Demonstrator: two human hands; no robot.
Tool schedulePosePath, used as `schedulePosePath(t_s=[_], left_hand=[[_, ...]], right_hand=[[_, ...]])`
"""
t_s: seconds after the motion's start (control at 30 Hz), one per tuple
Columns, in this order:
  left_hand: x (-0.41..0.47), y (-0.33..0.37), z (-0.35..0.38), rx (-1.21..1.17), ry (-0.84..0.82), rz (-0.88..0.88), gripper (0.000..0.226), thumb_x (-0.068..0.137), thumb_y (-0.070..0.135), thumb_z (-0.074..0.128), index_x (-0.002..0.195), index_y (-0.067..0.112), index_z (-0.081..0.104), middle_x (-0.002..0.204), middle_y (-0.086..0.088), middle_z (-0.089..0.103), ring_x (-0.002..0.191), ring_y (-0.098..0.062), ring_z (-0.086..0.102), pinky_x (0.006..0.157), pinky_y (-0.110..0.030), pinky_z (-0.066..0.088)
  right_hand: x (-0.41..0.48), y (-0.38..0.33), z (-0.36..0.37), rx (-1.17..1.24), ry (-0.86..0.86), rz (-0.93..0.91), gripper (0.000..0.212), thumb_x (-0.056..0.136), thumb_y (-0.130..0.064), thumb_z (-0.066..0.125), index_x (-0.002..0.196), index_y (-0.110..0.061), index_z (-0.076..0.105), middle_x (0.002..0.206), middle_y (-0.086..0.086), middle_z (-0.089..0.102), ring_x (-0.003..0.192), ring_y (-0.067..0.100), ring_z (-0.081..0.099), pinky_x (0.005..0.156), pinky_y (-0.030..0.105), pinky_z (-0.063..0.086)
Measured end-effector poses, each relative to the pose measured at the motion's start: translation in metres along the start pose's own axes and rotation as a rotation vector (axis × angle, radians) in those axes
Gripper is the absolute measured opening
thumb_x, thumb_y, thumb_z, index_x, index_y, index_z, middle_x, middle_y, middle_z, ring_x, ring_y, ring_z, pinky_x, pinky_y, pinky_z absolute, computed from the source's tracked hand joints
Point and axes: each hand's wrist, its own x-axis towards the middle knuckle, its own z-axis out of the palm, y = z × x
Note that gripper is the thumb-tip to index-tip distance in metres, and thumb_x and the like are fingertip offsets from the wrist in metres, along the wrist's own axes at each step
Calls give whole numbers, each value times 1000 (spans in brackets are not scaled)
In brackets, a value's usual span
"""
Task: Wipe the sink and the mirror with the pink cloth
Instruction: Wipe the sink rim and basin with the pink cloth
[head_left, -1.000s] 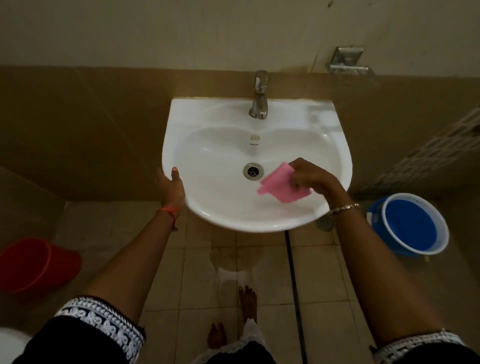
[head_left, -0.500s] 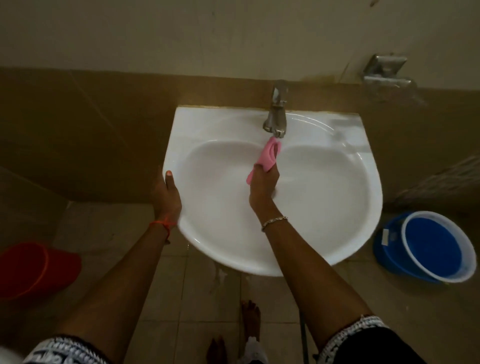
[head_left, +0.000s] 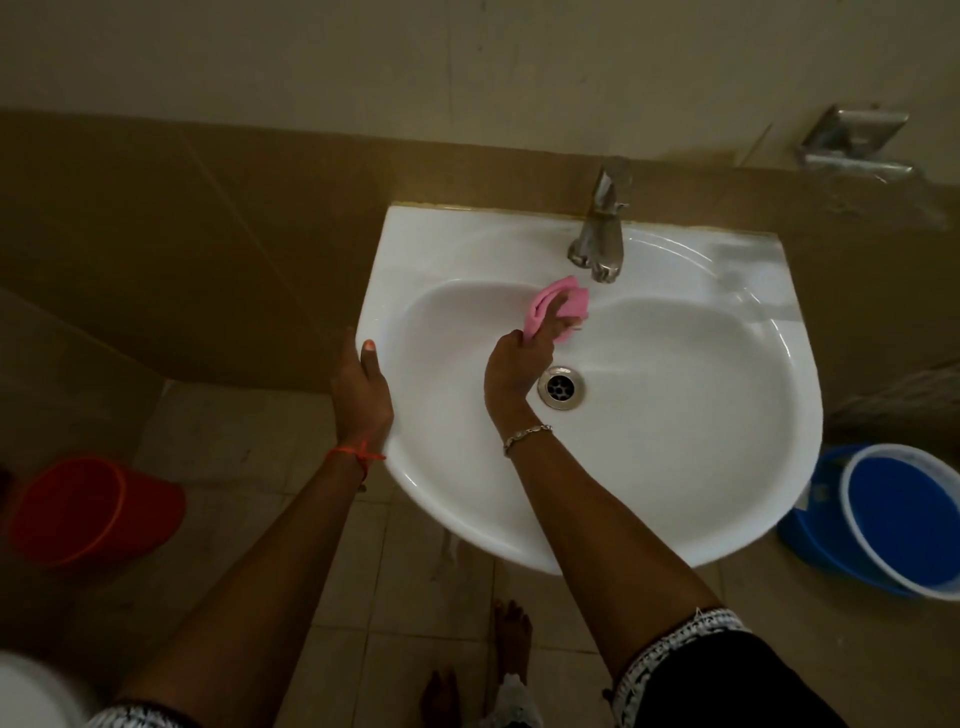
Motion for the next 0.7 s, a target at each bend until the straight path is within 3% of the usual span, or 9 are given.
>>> schedulePosePath(t_s=[0.1, 0.17, 0.2, 0.3, 0.4, 0.47, 0.53, 0.63, 0.7], left_hand=[[0, 1, -1, 14, -3, -3, 43, 99, 25, 32, 134, 2, 41, 134, -22, 51, 124, -35, 49, 105, -48, 39], [-1, 2, -1, 12, -7, -23, 44, 99, 27, 32, 135, 2, 41, 135, -22, 51, 123, -35, 49, 105, -49, 40], [-1, 3, -1, 11, -13, -36, 44, 99, 27, 32, 135, 3, 40, 135, -21, 51, 123, -35, 49, 105, -48, 40], [-4, 5, -2, 13, -17, -31, 43, 100, 26, 31, 136, 4, 39, 134, -21, 52, 121, -34, 50, 104, -47, 41], [-4, 8, -2, 10, -10, -26, 42, 100, 23, 31, 136, 3, 40, 135, -20, 51, 124, -32, 49, 106, -43, 40], [-4, 11, -2, 9, -1, -32, 42, 100, 21, 32, 136, 2, 39, 138, -20, 49, 127, -31, 46, 108, -40, 37], [-5, 12, -3, 7, 6, -18, 41, 99, 19, 33, 136, 1, 39, 138, -21, 48, 128, -30, 46, 108, -38, 35], [-4, 10, -3, -2, -8, -37, 41, 100, 21, 32, 133, -1, 43, 135, -21, 51, 124, -32, 48, 105, -40, 39], [-3, 9, -2, -11, -5, -58, 41, 100, 22, 32, 132, -1, 43, 134, -21, 52, 124, -32, 49, 105, -41, 39]], right_hand=[[-2, -1, 2, 9, -33, 20, 70, 82, 18, 35, 146, -8, 18, 119, 22, 58, 73, 19, 51, 63, 19, 40], [-5, -1, 8, 2, -142, 51, 67, 82, 17, 34, 145, -6, 23, 81, 10, 58, 57, 11, 45, 53, 15, 40], [-7, 0, 13, -1, -194, 62, 67, 82, 18, 34, 144, -7, 26, 73, 6, 51, 54, 7, 41, 49, 12, 37], [-13, -5, 23, -5, -224, 49, 71, 80, 18, 35, 143, -14, 29, 77, 4, 47, 54, 5, 39, 49, 14, 35], [-10, -4, 18, -102, -233, -4, 67, 78, 17, 38, 140, -10, 36, 73, 2, 47, 57, 13, 41, 44, 15, 34], [-10, -3, 15, -154, -329, -41, 57, 80, 15, 39, 133, -4, 43, 77, 6, 52, 64, 17, 46, 52, 11, 37], [-20, -6, 18, -189, -493, -112, 43, 82, 12, 41, 122, 1, 53, 92, 21, 63, 76, 26, 55, 65, 24, 43], [-28, -7, 26, -192, -601, -189, 36, 85, 9, 44, 118, 2, 59, 104, 26, 67, 91, 34, 62, 61, 5, 42], [-21, -5, 23, -180, -666, -197, 36, 85, 7, 46, 117, 0, 61, 108, 25, 67, 97, 36, 63, 72, 17, 50]])
